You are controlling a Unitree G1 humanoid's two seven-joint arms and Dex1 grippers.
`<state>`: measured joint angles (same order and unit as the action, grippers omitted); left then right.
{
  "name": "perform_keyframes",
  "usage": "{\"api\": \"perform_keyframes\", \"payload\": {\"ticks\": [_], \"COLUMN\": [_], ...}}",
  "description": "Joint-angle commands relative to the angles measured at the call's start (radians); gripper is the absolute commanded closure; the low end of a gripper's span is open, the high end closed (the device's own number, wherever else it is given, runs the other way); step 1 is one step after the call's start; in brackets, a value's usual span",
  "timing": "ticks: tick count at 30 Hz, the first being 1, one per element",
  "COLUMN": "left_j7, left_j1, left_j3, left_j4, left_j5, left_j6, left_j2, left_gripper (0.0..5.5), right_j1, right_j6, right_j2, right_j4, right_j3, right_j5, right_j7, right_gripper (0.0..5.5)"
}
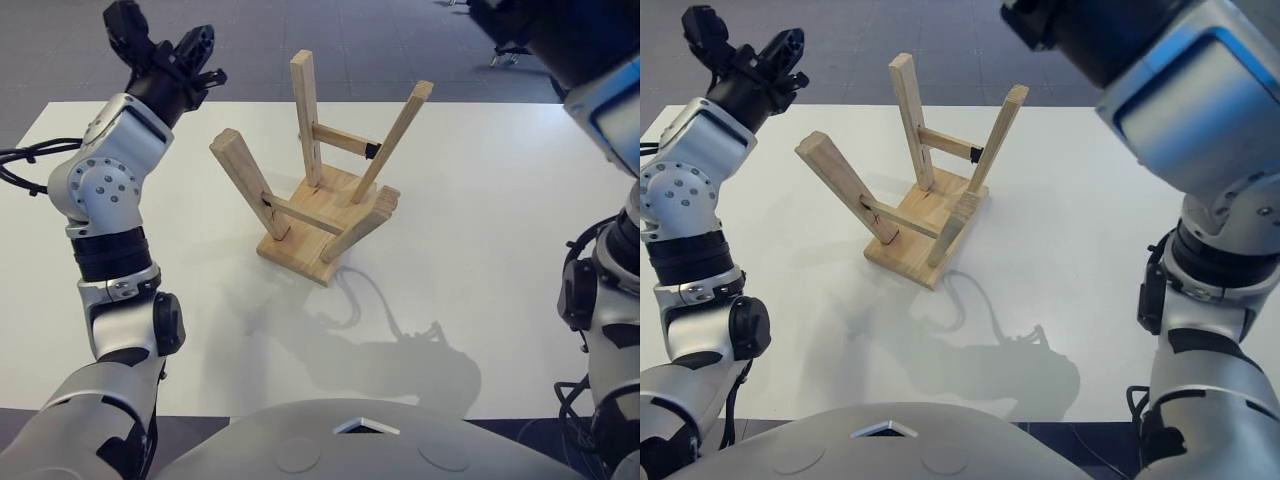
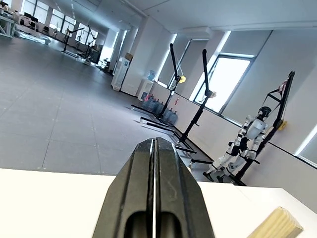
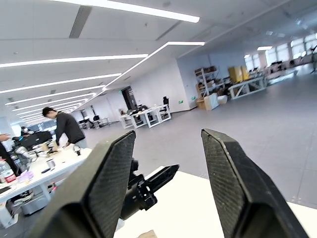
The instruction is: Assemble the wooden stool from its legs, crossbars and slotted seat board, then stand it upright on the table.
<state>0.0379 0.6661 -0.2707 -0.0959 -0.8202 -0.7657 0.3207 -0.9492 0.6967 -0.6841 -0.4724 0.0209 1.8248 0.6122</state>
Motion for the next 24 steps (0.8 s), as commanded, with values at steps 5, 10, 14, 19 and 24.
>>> {"api": "perform_keyframes", "payload": {"ticks": [5,10,14,19,24], "left_j7": [-0.032,-0.016,0.004,0.051,0.144], "left_j1": [-0.123,-0.122,-0.116,-0.105,-0.009], "left_j3": [-0.040,-0.054,-0.048,-0.021,0.024], "left_j4": [-0.053,-0.046,-0.012,0.073,0.348], "left_j5": [0.031,0.038,0.059,0.124,0.265], "left_j6": [-0.016,-0.024,-0.019,0.032,0.189], "left_j2": [-0.005,0.010,0.021,0.018,0.029], "left_gripper": [5.50,5.50,5.50,5.50,5.50], "right_j1": [-0.125,0.051,0.266,0.200,0.086], "right_j6": [0.021,-0.041,0.006,0.064,0.132], "right_j2": [0.023,0.102,0.074,0.031,0.053], "right_j4": [0.068,-0.052,-0.053,0.022,0.128], "right_j3": [-0.041,-0.089,-0.103,-0.084,-0.126], "right_j5": [0.101,0.125,-0.037,-0.241,-0.430], "right_j7": [0.064,0.123,-0.006,-0.193,-0.370], "right_gripper": [3.04,3.04,3.04,3.04,3.04]}}
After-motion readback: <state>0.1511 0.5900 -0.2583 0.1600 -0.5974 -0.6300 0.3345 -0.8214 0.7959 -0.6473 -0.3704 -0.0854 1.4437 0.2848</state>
